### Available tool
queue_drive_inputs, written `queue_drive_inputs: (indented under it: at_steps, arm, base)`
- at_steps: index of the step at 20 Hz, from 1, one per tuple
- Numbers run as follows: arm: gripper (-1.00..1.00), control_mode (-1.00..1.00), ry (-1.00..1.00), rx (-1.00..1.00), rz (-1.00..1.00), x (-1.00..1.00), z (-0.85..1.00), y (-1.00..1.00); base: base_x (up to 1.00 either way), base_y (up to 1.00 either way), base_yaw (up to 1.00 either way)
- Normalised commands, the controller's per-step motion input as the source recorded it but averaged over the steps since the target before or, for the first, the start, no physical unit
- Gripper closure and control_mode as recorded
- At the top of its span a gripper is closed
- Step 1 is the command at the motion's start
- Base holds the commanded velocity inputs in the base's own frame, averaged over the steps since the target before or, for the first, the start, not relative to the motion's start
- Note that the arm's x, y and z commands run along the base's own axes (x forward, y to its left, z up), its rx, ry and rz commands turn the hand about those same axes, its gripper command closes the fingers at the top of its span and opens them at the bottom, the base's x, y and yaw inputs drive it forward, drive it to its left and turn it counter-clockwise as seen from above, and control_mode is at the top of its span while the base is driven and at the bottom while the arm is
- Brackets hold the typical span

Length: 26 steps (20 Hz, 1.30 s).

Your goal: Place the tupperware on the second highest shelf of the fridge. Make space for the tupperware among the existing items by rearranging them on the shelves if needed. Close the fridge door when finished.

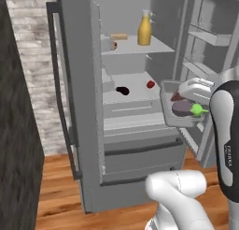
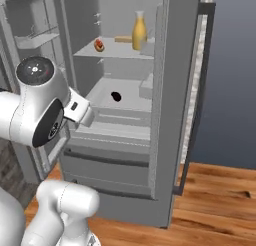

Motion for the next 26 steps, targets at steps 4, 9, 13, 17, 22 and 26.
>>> queue_drive_inputs:
  at_steps: [4, 9, 13, 17, 22, 26]
  arm:
    - [1.00, 1.00, 0.00, 0.00, 0.00, 0.00, 0.00, 0.00]
    - [1.00, 1.00, 0.00, 0.00, 0.00, 0.00, 0.00, 0.00]
    - [1.00, 1.00, 0.00, 0.00, 0.00, 0.00, 0.00, 0.00]
    - [1.00, 1.00, 0.00, 0.00, 0.00, 0.00, 0.00, 0.00]
    - [1.00, 1.00, 0.00, 0.00, 0.00, 0.00, 0.00, 0.00]
    - [1.00, -1.00, 0.04, -0.15, -0.10, 0.13, -0.57, 0.21]
  base:
    - [0.63, 0.00, -0.11]
    - [0.62, 0.11, -0.09]
    - [0.65, 0.14, -0.09]
    - [0.62, 0.16, -0.08]
    - [0.38, 0.28, -0.09]
    - [0.00, 0.00, 0.00]
